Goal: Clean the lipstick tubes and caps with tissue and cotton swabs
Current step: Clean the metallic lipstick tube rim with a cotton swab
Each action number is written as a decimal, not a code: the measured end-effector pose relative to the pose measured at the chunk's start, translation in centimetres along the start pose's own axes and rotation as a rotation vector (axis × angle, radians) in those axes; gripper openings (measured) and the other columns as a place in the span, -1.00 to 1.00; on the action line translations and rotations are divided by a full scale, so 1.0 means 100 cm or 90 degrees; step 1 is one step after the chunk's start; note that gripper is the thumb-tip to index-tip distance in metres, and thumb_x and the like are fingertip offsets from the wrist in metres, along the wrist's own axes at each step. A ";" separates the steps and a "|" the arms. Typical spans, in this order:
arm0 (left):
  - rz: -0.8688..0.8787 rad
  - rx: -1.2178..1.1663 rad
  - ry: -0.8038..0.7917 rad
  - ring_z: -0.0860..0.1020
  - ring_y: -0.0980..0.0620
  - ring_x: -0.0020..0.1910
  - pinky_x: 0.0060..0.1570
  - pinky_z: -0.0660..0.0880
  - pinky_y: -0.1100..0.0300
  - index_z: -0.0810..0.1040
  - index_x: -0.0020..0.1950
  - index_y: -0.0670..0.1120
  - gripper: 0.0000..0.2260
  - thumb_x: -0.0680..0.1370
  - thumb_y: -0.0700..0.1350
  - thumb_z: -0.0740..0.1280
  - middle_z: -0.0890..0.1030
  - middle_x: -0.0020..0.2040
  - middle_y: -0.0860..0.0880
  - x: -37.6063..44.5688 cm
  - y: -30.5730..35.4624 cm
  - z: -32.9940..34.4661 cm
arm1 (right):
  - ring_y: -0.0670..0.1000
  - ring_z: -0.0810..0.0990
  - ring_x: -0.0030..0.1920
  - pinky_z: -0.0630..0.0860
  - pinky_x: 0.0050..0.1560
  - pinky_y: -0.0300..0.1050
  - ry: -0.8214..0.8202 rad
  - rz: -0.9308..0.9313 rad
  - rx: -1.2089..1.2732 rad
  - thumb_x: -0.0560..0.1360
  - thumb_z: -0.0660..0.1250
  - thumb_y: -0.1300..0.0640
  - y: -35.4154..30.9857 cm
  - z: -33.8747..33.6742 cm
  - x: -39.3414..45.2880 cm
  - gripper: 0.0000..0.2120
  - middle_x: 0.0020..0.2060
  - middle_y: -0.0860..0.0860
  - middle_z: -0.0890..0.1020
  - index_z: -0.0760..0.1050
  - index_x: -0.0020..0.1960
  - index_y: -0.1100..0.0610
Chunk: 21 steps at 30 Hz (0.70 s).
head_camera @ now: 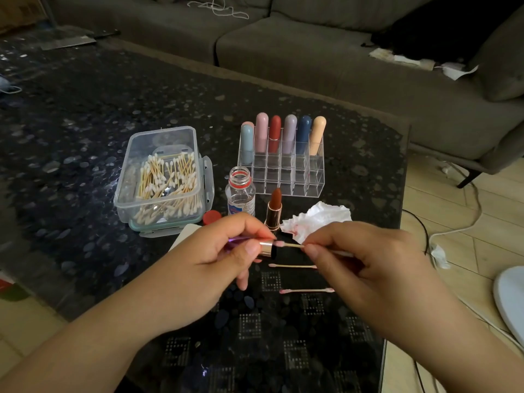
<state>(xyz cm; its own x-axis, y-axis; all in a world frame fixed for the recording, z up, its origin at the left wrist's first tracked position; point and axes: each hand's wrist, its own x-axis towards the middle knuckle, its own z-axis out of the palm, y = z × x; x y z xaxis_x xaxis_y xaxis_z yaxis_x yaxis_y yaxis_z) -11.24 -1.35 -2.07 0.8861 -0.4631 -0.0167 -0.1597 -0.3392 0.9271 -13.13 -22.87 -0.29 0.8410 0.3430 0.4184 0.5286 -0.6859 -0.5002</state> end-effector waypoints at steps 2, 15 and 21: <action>0.003 -0.002 0.012 0.56 0.08 -0.27 0.00 0.52 -0.09 0.51 0.02 0.26 -0.74 0.43 0.25 0.13 0.53 -0.37 0.09 0.000 0.000 -0.001 | -0.20 0.48 -0.35 0.35 -0.35 -0.44 -0.022 -0.006 -0.010 0.47 0.23 -0.02 -0.001 -0.001 0.000 -0.86 -0.41 -0.19 0.52 0.55 -0.17 -0.07; 0.016 -0.039 0.009 0.53 0.15 -0.31 -0.12 0.46 0.17 0.53 0.00 0.21 -0.75 0.45 0.22 0.14 0.50 -0.38 0.10 0.000 -0.002 0.004 | -0.29 0.38 -0.39 0.27 -0.35 -0.50 -0.041 -0.044 0.006 0.48 0.26 0.02 -0.003 -0.005 0.003 -0.90 -0.42 -0.26 0.39 0.54 -0.17 -0.07; 0.014 -0.041 0.016 0.52 0.17 -0.32 -0.13 0.45 0.19 0.52 -0.01 0.21 -0.74 0.44 0.23 0.12 0.48 -0.40 0.11 0.002 -0.001 0.006 | -0.33 0.35 -0.43 0.23 -0.38 -0.54 -0.074 -0.048 0.026 0.48 0.26 0.01 -0.003 -0.005 0.003 -0.88 -0.46 -0.32 0.32 0.54 -0.19 -0.05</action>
<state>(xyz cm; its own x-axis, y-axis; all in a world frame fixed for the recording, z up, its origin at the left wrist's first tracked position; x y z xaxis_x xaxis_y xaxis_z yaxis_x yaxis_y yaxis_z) -11.32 -1.90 -2.41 0.8938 -0.4482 0.0125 -0.1517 -0.2762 0.9491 -13.12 -22.89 0.34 0.8056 0.4655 0.3664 0.5924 -0.6298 -0.5024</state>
